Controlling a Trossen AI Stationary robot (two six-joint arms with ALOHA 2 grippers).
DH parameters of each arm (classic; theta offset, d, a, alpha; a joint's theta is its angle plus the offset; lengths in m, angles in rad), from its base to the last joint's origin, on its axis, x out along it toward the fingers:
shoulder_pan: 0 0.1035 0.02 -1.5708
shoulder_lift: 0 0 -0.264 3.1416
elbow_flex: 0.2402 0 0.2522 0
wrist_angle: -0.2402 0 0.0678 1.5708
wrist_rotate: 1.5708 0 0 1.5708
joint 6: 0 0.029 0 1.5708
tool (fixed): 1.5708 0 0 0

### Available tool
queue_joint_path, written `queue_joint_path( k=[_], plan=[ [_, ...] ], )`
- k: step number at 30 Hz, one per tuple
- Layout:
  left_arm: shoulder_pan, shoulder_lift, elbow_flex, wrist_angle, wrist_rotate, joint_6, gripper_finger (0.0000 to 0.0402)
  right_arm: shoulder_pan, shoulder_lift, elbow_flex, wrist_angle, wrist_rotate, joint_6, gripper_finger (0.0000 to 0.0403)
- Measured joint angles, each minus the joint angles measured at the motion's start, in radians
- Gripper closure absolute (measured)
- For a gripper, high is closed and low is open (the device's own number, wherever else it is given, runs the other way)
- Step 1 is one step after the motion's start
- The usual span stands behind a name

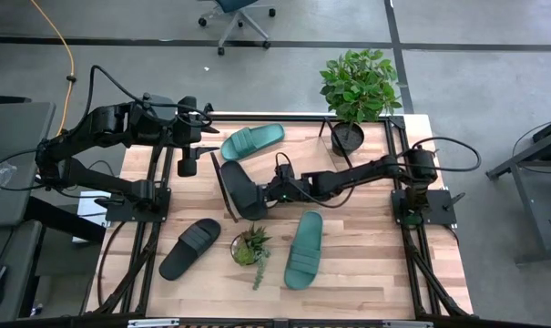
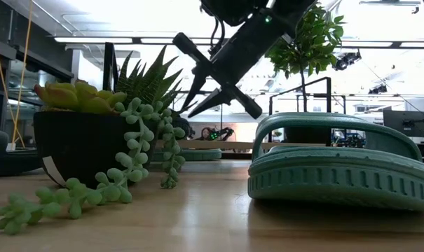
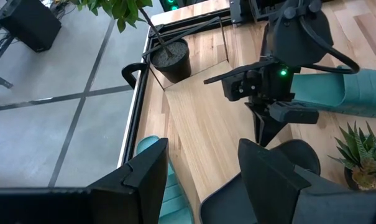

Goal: Pick and place slides into the shelf
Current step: Put the black slipper on the shelf

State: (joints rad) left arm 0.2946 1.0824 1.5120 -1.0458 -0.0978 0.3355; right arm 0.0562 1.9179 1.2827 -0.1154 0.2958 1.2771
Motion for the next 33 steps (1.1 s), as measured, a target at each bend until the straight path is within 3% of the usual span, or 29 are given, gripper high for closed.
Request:
queue_joint_path(
  k=[9, 14, 33],
  plan=[
    [0.0, 0.0, 0.0, 0.0, 0.0, 0.0, 0.022, -0.006, 0.041, 0.0, 0.045, -0.054, 0.024, 0.0346],
    [0.0, 0.0, 0.0, -0.004, 0.0, 0.0, 0.022, 0.005, 0.049, 0.0, 0.134, 0.02, 0.001, 0.0346],
    [0.0, 0.0, 0.0, -0.004, 0.0, 0.0, 0.022, -0.004, 0.048, 0.0, 0.149, -0.042, -0.026, 0.0346]
  ],
)
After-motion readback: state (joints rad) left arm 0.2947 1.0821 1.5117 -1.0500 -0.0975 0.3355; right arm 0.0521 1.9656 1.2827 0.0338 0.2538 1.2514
